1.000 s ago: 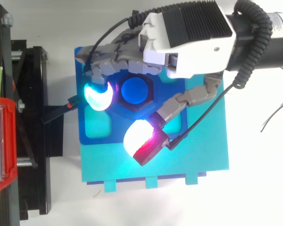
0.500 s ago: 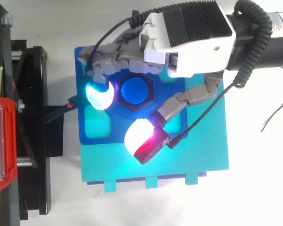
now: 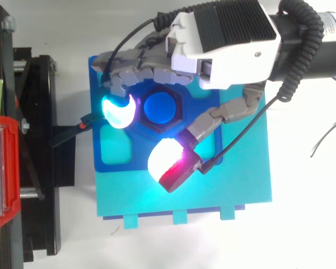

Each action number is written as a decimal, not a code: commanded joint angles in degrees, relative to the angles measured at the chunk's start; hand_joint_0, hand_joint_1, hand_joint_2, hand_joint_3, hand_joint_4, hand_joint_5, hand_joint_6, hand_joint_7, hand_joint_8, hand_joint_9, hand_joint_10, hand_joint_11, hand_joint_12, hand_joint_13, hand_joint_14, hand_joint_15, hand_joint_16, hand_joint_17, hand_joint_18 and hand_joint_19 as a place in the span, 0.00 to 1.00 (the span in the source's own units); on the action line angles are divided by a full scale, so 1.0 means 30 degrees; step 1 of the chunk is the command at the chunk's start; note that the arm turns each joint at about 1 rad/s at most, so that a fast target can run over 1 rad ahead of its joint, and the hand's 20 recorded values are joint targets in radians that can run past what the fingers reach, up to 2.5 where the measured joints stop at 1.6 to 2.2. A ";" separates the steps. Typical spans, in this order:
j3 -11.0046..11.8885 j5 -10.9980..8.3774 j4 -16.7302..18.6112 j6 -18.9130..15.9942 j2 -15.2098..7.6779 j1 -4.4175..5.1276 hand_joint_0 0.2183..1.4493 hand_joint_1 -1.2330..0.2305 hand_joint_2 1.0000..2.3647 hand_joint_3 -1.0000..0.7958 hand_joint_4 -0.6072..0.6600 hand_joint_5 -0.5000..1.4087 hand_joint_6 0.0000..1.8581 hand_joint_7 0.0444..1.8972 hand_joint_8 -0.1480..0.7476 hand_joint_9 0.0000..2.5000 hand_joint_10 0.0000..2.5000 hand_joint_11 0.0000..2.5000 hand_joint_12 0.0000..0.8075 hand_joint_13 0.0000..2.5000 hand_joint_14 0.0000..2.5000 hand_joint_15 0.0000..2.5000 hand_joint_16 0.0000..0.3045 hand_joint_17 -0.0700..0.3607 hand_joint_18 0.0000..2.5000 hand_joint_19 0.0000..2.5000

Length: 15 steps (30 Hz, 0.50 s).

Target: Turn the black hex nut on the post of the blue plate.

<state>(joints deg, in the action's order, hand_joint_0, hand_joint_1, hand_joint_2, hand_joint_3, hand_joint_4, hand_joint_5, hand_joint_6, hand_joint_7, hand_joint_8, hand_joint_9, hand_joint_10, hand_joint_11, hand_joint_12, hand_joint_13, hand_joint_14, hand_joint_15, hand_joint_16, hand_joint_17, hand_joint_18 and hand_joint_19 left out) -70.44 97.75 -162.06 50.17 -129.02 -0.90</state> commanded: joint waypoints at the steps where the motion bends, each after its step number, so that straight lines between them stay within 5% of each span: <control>1: -0.0075 0.0053 -0.0092 -0.0230 -0.0001 -0.0023 0.20 0.58 0.00 0.28 0.85 0.13 0.27 0.52 0.70 0.14 0.00 0.05 0.74 0.21 0.00 0.22 0.24 0.54 0.20 0.17; 9: -0.0075 0.0053 -0.0444 -0.0406 -0.0001 0.0006 0.20 0.57 0.00 0.28 0.84 0.13 0.27 0.52 0.70 0.14 0.00 0.05 0.74 0.21 0.00 0.22 0.23 0.54 0.20 0.16; 15: -0.0075 0.0023 -0.0151 -0.0406 -0.0001 0.0006 0.16 0.43 0.00 0.28 0.85 0.13 0.27 0.52 0.72 0.14 0.00 0.07 0.76 0.22 0.00 0.21 0.25 0.56 0.21 0.14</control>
<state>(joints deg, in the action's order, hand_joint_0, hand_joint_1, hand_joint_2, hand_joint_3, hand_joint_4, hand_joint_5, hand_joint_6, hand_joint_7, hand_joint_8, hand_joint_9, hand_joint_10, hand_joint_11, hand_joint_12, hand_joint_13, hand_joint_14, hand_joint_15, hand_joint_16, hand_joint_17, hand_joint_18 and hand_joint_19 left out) -70.66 97.85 -162.81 48.94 -129.03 -0.85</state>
